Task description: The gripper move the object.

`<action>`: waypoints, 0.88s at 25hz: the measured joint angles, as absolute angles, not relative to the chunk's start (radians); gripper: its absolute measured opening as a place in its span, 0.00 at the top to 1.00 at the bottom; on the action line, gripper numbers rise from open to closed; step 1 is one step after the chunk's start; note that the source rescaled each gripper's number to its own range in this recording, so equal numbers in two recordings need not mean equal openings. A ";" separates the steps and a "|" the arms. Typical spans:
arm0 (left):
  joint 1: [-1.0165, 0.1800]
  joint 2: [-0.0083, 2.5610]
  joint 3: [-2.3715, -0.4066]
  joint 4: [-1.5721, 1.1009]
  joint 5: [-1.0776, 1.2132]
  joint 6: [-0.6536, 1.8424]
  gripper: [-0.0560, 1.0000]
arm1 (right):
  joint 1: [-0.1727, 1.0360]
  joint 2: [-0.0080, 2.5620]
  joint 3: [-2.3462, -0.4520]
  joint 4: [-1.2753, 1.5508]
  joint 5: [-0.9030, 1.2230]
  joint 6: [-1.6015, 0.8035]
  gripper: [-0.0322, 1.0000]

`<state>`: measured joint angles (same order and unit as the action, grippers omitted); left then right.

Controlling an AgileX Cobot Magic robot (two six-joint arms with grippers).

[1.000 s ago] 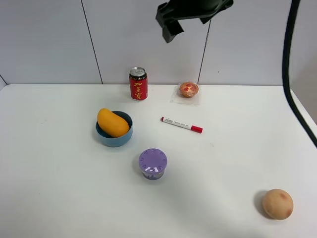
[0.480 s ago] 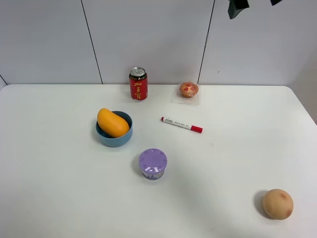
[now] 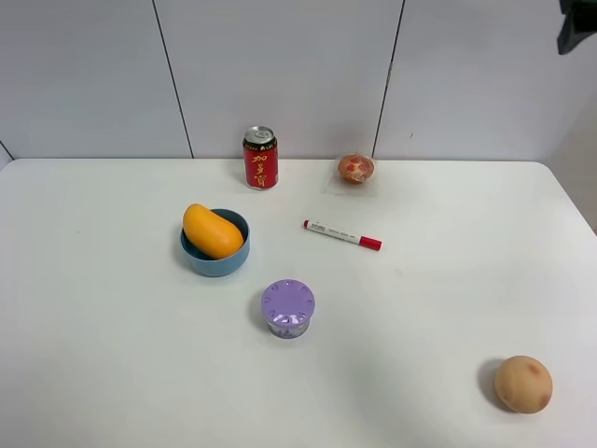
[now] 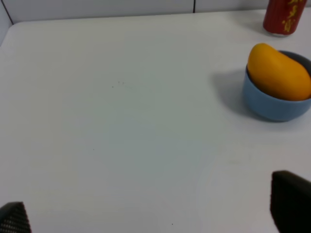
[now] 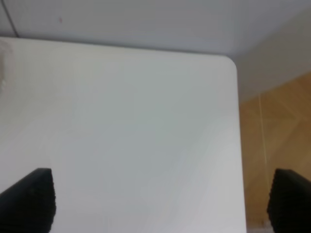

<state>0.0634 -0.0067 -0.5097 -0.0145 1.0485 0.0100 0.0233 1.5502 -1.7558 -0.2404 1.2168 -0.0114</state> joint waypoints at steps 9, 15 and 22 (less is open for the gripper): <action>0.063 -0.007 -0.510 -0.015 1.048 0.010 0.00 | -0.152 1.278 -1.558 -0.240 1.219 0.000 0.36; 0.063 -0.007 -0.510 -0.015 1.048 0.010 0.00 | -0.160 1.094 -1.434 -0.225 1.219 0.030 0.36; 0.063 -0.007 -0.510 -0.015 1.048 0.010 0.00 | -0.160 0.842 -1.236 -0.164 1.218 0.039 0.36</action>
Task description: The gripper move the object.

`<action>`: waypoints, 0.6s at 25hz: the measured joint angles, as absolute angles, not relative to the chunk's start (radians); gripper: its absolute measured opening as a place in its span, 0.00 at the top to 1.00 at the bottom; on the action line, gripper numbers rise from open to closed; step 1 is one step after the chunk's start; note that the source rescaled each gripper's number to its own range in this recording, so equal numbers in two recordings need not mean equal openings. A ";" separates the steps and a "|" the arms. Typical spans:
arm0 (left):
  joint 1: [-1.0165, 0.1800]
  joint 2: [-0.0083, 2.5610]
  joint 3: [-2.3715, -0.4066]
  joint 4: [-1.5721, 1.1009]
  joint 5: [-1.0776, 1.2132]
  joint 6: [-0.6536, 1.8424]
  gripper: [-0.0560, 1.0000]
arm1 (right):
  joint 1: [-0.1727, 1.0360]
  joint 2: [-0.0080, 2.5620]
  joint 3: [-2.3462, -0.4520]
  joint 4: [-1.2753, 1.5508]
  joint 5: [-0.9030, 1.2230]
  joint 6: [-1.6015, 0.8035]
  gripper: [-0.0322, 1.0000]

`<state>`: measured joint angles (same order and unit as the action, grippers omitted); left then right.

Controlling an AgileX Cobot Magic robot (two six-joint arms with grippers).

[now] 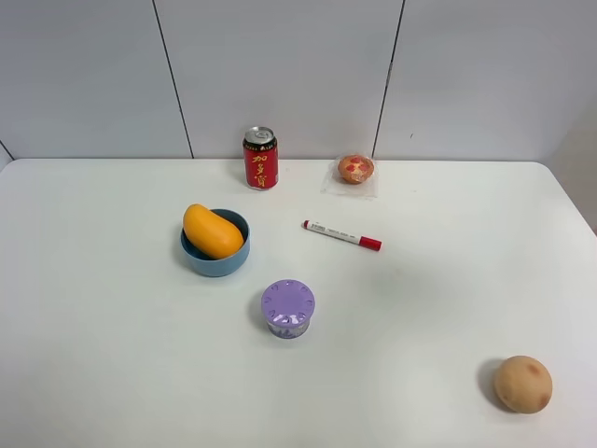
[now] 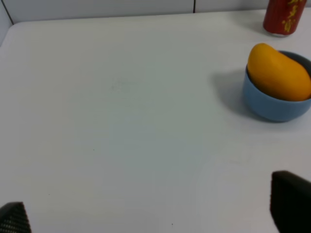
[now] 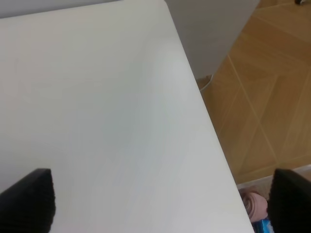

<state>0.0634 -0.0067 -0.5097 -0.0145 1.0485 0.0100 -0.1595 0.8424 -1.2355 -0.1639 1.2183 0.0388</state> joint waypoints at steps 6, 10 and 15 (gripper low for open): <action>0.063 -0.007 -0.510 -0.015 1.048 0.010 0.00 | -0.160 0.586 -1.020 -0.108 1.215 0.040 0.36; 0.063 -0.007 -0.510 -0.015 1.048 0.010 0.00 | -0.160 0.424 -0.899 -0.063 1.152 0.040 0.36; 0.063 -0.007 -0.510 -0.015 1.048 0.010 0.00 | -0.160 0.265 -0.814 -0.059 1.126 0.044 0.35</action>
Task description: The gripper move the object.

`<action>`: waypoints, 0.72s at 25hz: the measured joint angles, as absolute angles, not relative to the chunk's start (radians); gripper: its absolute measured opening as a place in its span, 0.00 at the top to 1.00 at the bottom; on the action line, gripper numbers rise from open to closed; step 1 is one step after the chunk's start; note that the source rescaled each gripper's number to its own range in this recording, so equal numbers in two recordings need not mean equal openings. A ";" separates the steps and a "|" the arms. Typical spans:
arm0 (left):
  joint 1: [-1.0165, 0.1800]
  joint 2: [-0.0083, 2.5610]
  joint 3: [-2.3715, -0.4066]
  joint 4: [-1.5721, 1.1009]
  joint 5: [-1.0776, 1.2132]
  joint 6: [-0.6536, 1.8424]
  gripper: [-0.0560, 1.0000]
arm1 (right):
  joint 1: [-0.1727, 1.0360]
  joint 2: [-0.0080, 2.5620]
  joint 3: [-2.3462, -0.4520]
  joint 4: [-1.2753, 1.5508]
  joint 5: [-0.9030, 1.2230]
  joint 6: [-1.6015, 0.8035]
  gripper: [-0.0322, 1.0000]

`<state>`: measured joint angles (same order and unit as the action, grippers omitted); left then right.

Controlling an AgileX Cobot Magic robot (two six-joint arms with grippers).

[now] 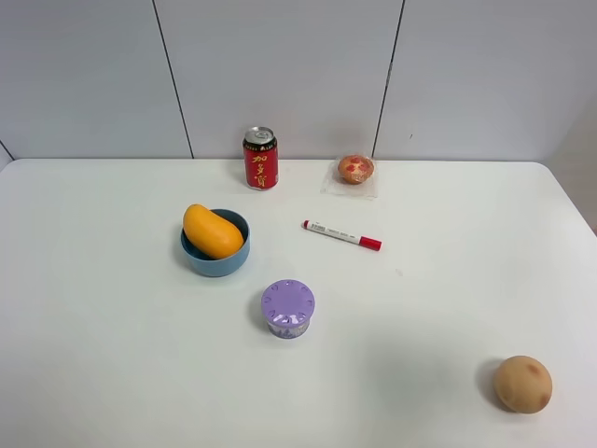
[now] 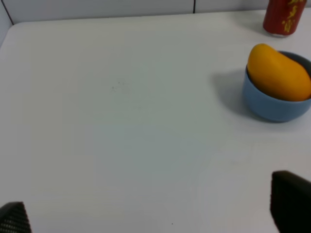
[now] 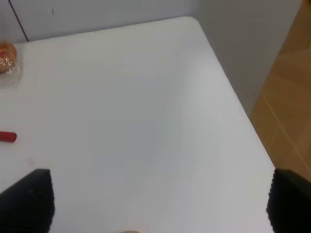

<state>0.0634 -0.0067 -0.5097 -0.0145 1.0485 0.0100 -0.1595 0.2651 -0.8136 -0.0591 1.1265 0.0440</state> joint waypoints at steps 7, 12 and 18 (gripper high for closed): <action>0.063 -0.007 -0.510 -0.015 1.048 0.010 0.00 | -0.160 0.156 -0.682 -0.046 1.133 0.047 0.03; 0.063 -0.007 -0.510 -0.015 1.048 0.010 0.00 | -0.160 0.061 -0.595 0.035 1.125 0.050 0.00; 0.063 -0.007 -0.510 -0.015 1.048 0.010 0.00 | -0.160 -0.003 -0.589 0.014 1.119 -0.018 0.00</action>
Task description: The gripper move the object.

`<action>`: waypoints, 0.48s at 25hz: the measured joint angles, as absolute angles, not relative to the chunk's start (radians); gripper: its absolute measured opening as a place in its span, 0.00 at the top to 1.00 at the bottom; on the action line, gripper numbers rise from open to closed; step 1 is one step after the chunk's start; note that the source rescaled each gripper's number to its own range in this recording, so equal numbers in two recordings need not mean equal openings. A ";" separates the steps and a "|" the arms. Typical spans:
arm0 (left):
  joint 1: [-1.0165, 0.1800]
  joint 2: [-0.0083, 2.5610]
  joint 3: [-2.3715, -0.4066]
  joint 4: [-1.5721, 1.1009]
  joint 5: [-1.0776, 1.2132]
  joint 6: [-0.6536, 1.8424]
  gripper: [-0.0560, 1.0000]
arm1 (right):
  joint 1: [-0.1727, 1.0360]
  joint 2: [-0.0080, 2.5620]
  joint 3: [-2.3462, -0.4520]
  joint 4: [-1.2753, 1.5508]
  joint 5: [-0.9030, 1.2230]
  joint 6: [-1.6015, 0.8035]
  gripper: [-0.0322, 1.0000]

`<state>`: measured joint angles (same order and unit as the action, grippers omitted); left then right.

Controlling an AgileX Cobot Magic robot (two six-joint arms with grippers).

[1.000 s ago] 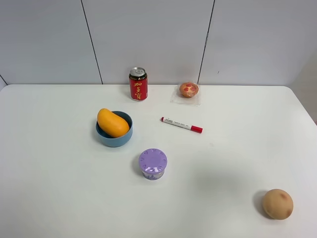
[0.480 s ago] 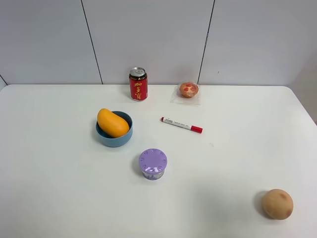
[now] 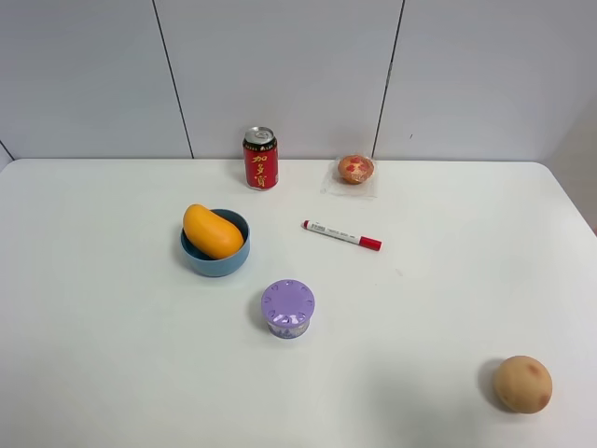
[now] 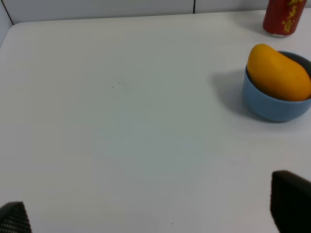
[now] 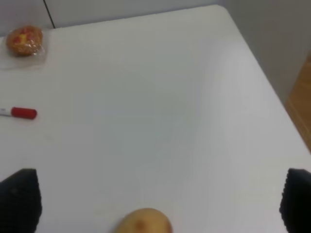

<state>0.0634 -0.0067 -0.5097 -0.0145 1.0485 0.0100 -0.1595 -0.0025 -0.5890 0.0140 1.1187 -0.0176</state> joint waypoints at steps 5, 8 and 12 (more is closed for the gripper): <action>0.063 -0.007 -0.510 -0.015 1.048 0.010 0.00 | -0.160 -0.003 -0.563 0.009 1.096 -0.048 0.00; 0.063 -0.007 -0.510 -0.015 1.048 0.010 0.00 | -0.160 -0.003 -0.520 0.024 1.094 -0.050 0.00; 0.063 -0.007 -0.510 -0.015 1.048 0.010 0.00 | -0.160 -0.003 -0.496 0.038 1.072 -0.050 0.00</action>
